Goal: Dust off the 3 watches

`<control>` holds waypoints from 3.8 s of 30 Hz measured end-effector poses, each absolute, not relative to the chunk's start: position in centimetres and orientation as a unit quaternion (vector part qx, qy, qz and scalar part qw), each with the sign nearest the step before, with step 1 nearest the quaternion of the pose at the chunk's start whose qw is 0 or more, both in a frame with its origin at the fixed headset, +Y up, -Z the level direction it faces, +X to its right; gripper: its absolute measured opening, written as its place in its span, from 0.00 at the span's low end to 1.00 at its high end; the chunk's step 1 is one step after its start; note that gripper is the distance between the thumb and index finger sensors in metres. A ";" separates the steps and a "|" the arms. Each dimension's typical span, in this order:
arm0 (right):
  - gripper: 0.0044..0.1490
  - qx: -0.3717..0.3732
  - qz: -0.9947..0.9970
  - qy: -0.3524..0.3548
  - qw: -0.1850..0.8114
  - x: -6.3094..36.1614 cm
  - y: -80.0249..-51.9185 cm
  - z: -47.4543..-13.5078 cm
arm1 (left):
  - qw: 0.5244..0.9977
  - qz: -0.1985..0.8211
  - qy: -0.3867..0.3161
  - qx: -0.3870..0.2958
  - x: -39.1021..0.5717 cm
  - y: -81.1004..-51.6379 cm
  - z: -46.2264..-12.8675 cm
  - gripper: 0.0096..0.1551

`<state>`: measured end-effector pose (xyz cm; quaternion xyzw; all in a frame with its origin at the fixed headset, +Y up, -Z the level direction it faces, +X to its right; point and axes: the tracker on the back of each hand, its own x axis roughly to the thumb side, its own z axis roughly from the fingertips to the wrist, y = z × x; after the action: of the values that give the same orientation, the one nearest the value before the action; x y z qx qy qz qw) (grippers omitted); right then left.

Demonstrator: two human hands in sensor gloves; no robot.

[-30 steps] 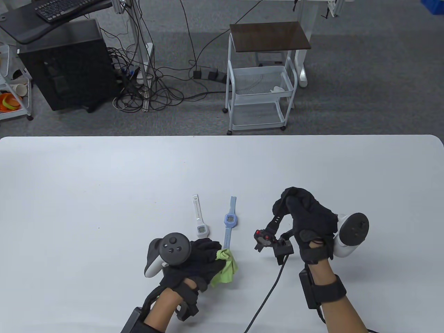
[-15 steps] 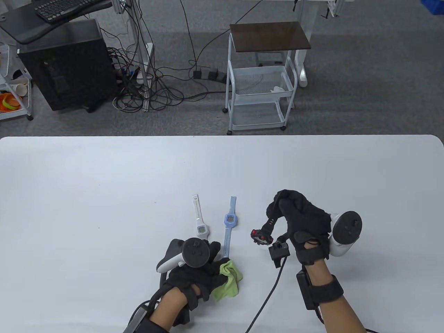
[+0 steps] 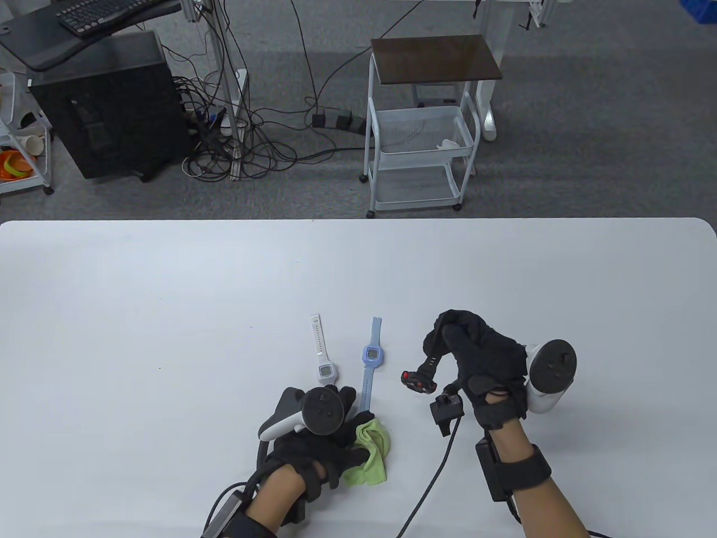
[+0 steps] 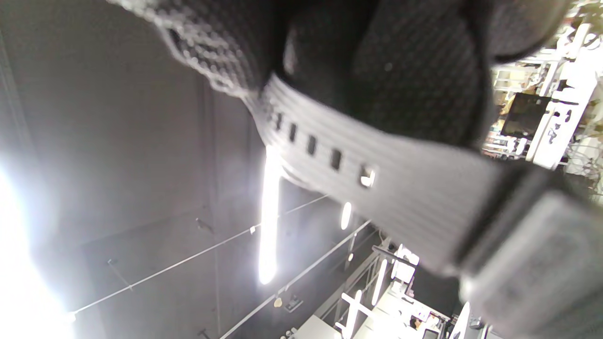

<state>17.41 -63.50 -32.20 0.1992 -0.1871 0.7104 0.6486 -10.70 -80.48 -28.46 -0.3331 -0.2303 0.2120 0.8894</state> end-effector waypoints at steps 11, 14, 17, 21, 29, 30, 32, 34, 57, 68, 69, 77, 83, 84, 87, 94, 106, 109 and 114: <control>0.23 0.201 0.711 -0.185 0.647 17.4 -63.5 -32.2 | 0.882 0.280 -0.247 -0.289 -11.2 -79.6 -28.6 0.50; 0.23 0.202 0.711 -0.185 0.648 17.4 -63.5 -32.2 | 0.881 0.301 -0.246 -0.269 -11.4 -79.2 -28.7 0.50; 0.23 0.204 0.708 -0.183 0.651 17.3 -63.5 -32.2 | 0.881 0.316 -0.247 -0.253 -11.7 -78.8 -28.7 0.50; 0.23 0.210 0.705 -0.180 0.653 17.1 -63.4 -32.1 | 0.880 0.321 -0.246 -0.251 -12.0 -78.4 -28.7 0.49; 0.23 0.214 0.707 -0.176 0.651 16.8 -63.5 -32.0 | 0.881 0.303 -0.241 -0.270 -12.4 -77.9 -28.7 0.46; 0.23 0.214 0.707 -0.176 0.651 16.8 -63.5 -31.9 | 0.882 0.301 -0.241 -0.269 -12.4 -77.8 -28.7 0.46; 0.23 0.215 0.707 -0.176 0.650 16.8 -63.5 -31.9 | 0.882 0.297 -0.238 -0.279 -12.5 -77.7 -28.8 0.46; 0.23 0.217 0.706 -0.175 0.651 16.7 -63.5 -31.9 | 0.880 0.285 -0.232 -0.302 -12.7 -77.6 -28.9 0.47; 0.23 0.267 0.677 -0.156 0.668 14.4 -62.5 -30.3 | 0.854 0.437 -0.241 -0.149 -12.3 -76.2 -28.3 0.47; 0.23 0.276 0.670 -0.145 0.673 13.3 -63.1 -30.5 | 0.859 0.435 -0.247 -0.109 -10.8 -75.8 -29.0 0.43; 0.23 0.277 0.670 -0.144 0.674 13.2 -63.1 -30.5 | 0.859 0.434 -0.248 -0.108 -10.8 -75.8 -28.9 0.43; 0.23 0.286 0.647 -0.152 0.690 12.7 -62.9 -30.0 | 0.864 0.428 -0.252 -0.085 -10.8 -75.5 -28.8 0.38; 0.23 0.282 0.635 -0.166 0.700 12.9 -62.7 -29.7 | 0.859 0.437 -0.260 -0.053 -10.8 -74.9 -28.5 0.23; 0.23 0.279 0.633 -0.170 0.702 13.0 -62.7 -29.8 | 0.857 0.441 -0.263 -0.047 -10.8 -74.7 -28.4 0.22; 0.23 0.272 0.622 -0.186 0.710 13.6 -62.6 -29.9 | 0.853 0.447 -0.263 -0.047 -10.9 -74.6 -28.4 0.21; 0.23 0.244 0.597 -0.259 0.719 15.8 -62.6 -30.3 | 0.833 0.490 -0.254 -0.040 -11.9 -74.2 -28.3 0.21; 0.27 0.164 0.585 -0.317 0.729 18.7 -63.5 -30.8 | 0.760 0.613 -0.216 0.007 -15.0 -72.8 -28.3 0.21; 0.28 0.154 0.613 -0.311 0.710 19.1 -64.2 -31.0 | 0.737 0.648 -0.191 0.030 -16.1 -72.3 -28.3 0.21; 0.34 0.151 0.696 -0.272 0.647 19.5 -66.1 -31.1 | 0.673 0.722 -0.143 0.066 -17.9 -71.5 -28.9 0.21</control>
<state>19.54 -66.08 -31.11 0.1514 -0.2717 0.6962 0.6470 -17.92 -71.51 -28.91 0.0663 -0.1433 0.7224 0.6732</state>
